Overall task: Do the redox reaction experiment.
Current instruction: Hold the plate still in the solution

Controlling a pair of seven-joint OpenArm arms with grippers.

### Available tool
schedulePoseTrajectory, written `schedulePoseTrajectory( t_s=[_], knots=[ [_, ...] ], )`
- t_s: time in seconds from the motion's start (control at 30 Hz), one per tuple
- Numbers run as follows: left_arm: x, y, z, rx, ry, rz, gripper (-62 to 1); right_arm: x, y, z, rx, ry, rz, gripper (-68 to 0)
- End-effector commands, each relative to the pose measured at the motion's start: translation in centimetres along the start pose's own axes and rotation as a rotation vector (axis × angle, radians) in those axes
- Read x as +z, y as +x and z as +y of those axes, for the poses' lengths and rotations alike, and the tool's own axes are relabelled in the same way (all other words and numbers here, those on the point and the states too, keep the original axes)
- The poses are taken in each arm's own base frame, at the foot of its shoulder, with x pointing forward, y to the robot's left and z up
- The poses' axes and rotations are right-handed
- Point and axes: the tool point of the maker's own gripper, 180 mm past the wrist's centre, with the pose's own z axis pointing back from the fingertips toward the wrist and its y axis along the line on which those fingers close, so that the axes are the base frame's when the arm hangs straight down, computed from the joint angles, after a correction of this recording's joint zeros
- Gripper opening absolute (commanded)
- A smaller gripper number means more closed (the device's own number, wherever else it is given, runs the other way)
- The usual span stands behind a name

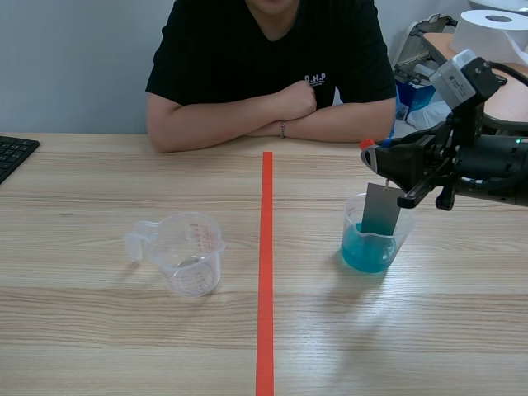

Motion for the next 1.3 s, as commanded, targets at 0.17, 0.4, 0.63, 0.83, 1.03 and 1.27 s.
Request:
schedulePoseTrajectory(
  t_s=[0.17,0.4,0.63,0.83,1.03,1.27],
  knots=[
    [0.1,0.4,0.1,-0.005,0.001,-0.016,-58.2,0.2,1.1,-0.6,0.025,0.0,-0.015,-66.0],
    [0.1,0.4,0.1,-0.005,0.001,-0.016,-58.2,0.5,2.3,-1.0,0.029,-0.013,-0.049,-66.0],
    [0.1,0.4,0.1,-0.005,0.001,-0.016,-58.2,1.3,4.9,-0.8,0.057,0.005,-0.088,-66.0],
    [0.1,0.4,0.1,-0.005,0.0,-0.016,-58.2,2.0,7.4,-0.1,0.081,0.035,-0.122,-66.0],
    [0.1,0.4,0.1,-0.005,0.0,-0.016,-58.2,2.9,9.8,-0.1,0.093,0.036,-0.158,-66.0],
    [0.1,0.4,0.1,-0.005,0.0,-0.016,-58.2,3.9,12.3,0.0,0.104,0.031,-0.188,-66.0]
  ],
)
